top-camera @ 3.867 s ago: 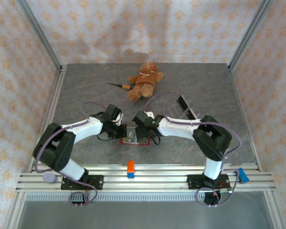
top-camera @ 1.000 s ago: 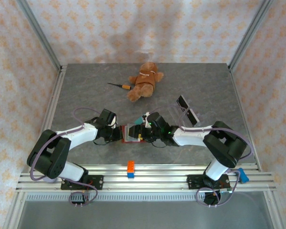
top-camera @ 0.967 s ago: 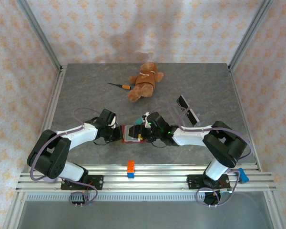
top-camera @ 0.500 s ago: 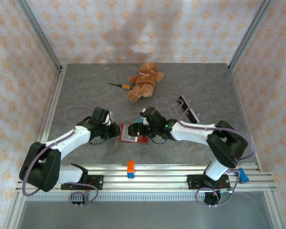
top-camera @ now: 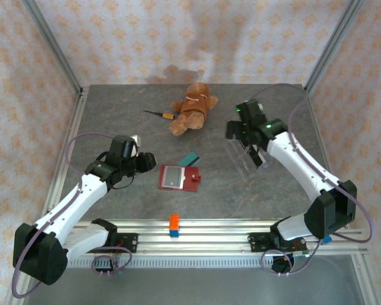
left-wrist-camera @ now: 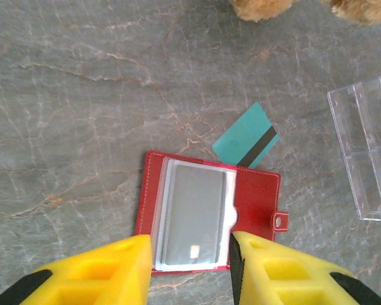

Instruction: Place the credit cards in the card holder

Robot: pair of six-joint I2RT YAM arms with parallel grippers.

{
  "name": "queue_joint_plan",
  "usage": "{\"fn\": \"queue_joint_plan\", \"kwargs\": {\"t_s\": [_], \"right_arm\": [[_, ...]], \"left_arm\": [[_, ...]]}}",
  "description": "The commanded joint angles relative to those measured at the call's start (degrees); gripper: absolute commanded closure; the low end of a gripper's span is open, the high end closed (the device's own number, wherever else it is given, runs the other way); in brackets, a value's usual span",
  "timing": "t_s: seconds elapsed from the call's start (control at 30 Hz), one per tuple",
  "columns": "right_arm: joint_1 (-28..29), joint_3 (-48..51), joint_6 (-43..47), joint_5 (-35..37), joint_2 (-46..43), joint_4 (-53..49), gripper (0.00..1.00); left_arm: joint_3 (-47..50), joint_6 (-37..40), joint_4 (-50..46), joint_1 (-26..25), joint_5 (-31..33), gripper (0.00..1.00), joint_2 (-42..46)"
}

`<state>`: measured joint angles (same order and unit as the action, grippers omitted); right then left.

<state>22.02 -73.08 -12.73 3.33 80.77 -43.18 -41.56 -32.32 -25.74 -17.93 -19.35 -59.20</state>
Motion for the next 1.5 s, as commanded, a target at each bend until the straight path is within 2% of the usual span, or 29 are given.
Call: {"fn": "queue_joint_plan", "kwargs": {"t_s": [0.0,0.07,0.2,0.3,0.4,0.63,0.9,1.23,1.47], "right_arm": [[-7.0,3.4,0.8,-7.9,-2.9,-3.8,0.00],[-11.5,5.3,0.6,-11.7,-3.1,-2.3,0.02],[-19.4,7.7,0.3,-19.1,-3.1,-0.5,0.15],[-22.2,9.1,1.1,-18.7,-2.8,0.0,0.16],[-24.7,10.4,2.4,-22.8,-1.2,0.5,0.23],[-25.2,12.8,4.4,-25.8,0.0,1.2,0.32],[-25.4,13.8,5.9,-26.9,1.9,1.7,0.56],[-25.4,15.6,2.9,-32.9,1.1,6.1,0.77],[-25.4,17.8,-1.0,-35.7,1.9,10.3,0.84]], "left_arm": [[-1.1,3.1,-3.1,0.4,3.9,0.61,0.8],[-0.8,3.6,-3.2,0.4,4.2,0.62,0.4],[-0.2,3.7,-2.0,0.3,2.6,0.62,-1.3],[-0.8,4.2,-1.7,0.3,2.0,0.62,-2.7],[-1.4,4.6,-1.4,0.4,1.6,0.62,-3.8],[-1.2,4.6,-0.4,0.4,0.9,0.62,-5.6],[-1.0,4.0,0.3,0.4,0.4,0.62,-6.5],[-0.9,3.5,0.8,0.3,0.2,0.62,-7.3],[-1.0,3.4,1.1,0.3,-0.7,0.62,-8.8]]}}
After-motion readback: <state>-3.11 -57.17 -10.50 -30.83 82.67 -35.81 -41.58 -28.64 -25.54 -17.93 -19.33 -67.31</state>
